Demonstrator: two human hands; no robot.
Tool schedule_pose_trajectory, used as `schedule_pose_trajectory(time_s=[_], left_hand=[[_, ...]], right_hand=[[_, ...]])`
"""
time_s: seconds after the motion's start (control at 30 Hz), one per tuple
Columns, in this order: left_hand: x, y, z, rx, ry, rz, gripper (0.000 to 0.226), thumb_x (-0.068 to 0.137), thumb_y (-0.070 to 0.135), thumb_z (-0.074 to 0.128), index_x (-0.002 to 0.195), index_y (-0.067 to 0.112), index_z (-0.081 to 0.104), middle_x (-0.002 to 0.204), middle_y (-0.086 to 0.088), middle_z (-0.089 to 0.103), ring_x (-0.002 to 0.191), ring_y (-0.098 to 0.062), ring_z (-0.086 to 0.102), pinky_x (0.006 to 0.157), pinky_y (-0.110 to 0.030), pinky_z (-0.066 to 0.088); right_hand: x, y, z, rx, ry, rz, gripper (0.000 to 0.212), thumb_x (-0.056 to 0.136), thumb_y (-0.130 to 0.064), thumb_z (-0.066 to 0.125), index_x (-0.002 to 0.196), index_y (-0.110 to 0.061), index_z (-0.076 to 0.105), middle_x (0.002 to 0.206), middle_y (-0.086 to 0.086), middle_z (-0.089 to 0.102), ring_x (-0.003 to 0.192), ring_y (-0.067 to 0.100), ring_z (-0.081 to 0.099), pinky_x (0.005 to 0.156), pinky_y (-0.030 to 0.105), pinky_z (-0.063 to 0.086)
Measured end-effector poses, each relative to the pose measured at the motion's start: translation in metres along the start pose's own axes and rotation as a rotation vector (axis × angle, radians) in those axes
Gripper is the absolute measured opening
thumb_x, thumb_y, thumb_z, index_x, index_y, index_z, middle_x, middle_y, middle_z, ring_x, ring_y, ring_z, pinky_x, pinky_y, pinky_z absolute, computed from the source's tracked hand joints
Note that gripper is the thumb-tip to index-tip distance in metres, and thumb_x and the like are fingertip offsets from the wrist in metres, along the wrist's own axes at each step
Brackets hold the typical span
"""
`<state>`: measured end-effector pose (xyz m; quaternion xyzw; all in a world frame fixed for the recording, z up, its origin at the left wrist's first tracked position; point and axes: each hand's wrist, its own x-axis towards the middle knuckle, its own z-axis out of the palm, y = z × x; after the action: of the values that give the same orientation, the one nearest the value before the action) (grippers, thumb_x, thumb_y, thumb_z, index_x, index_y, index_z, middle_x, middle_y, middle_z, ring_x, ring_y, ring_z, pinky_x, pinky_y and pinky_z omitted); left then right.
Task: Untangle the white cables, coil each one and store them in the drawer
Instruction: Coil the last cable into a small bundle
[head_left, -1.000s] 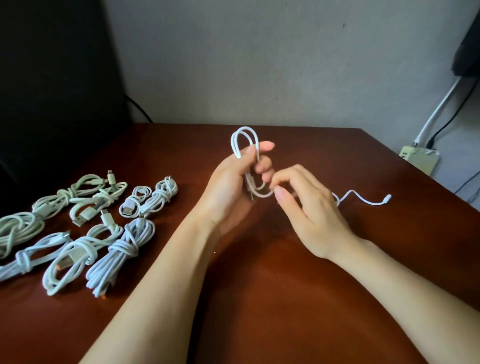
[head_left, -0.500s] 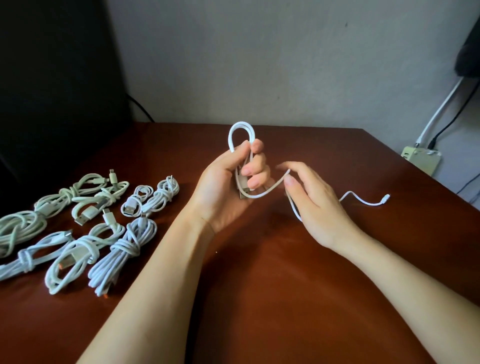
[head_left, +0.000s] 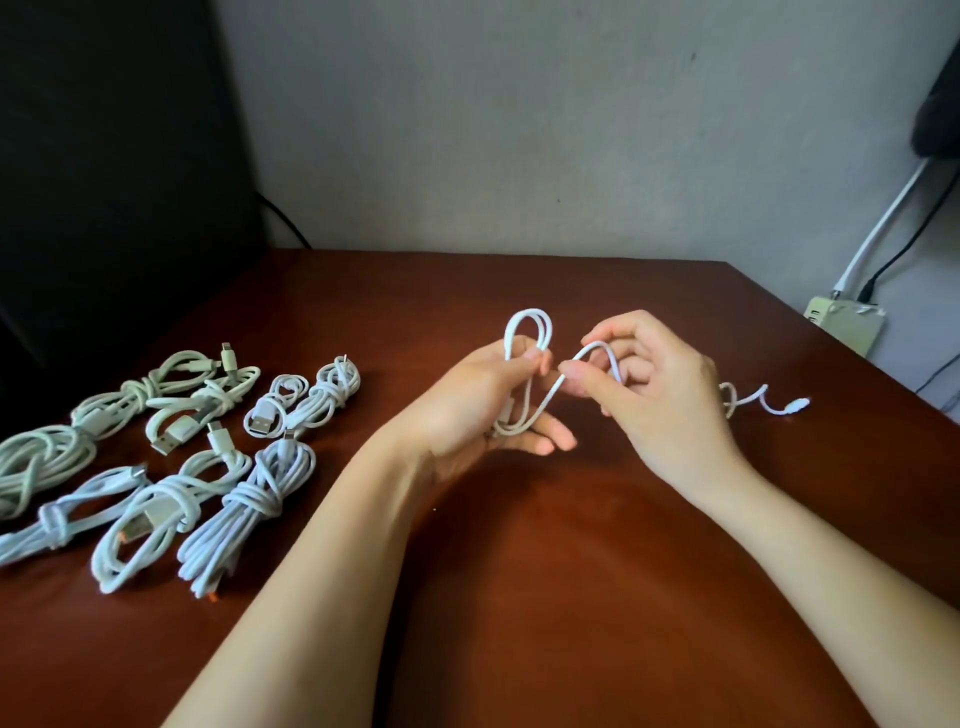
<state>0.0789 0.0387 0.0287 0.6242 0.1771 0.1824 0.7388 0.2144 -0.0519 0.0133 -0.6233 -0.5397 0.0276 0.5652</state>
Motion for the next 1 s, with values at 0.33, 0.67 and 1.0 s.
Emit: schedule_pose_trajectory(time_s=[0.33, 0.67, 1.0], left_hand=[[0.006, -0.008, 0.006, 0.097, -0.010, 0.010, 0.028, 0.105, 0.012, 0.032, 0.081, 0.012, 0.047, 0.060, 0.000, 0.042, 0.045, -0.007, 0.023, 0.039, -0.016, 0.018], [0.004, -0.004, 0.001, 0.175, 0.063, 0.191, 0.022, 0.102, 0.016, 0.042, 0.083, 0.015, 0.052, 0.055, 0.008, 0.030, 0.044, -0.006, 0.020, 0.042, -0.018, 0.015], [0.004, -0.002, -0.005, 0.081, 0.178, 0.284, 0.022, 0.102, 0.017, 0.040, 0.086, 0.016, 0.055, 0.054, 0.009, 0.029, 0.042, -0.003, 0.021, 0.039, -0.016, 0.018]], right_hand=[[0.000, 0.005, 0.000, -0.268, 0.074, -0.144, 0.022, 0.079, -0.029, 0.075, 0.091, -0.031, 0.056, 0.075, -0.009, 0.062, 0.067, 0.014, 0.059, 0.059, 0.011, 0.043], [0.000, 0.008, -0.002, -0.073, -0.129, -0.009, 0.019, 0.096, -0.038, 0.049, 0.114, -0.033, 0.054, 0.093, -0.006, 0.059, 0.061, 0.010, 0.058, 0.054, 0.023, 0.051], [0.004, -0.002, -0.006, 0.225, -0.290, 0.147, 0.026, 0.094, 0.000, 0.052, 0.103, -0.022, 0.063, 0.080, 0.002, 0.070, 0.061, 0.015, 0.066, 0.058, 0.021, 0.053]])
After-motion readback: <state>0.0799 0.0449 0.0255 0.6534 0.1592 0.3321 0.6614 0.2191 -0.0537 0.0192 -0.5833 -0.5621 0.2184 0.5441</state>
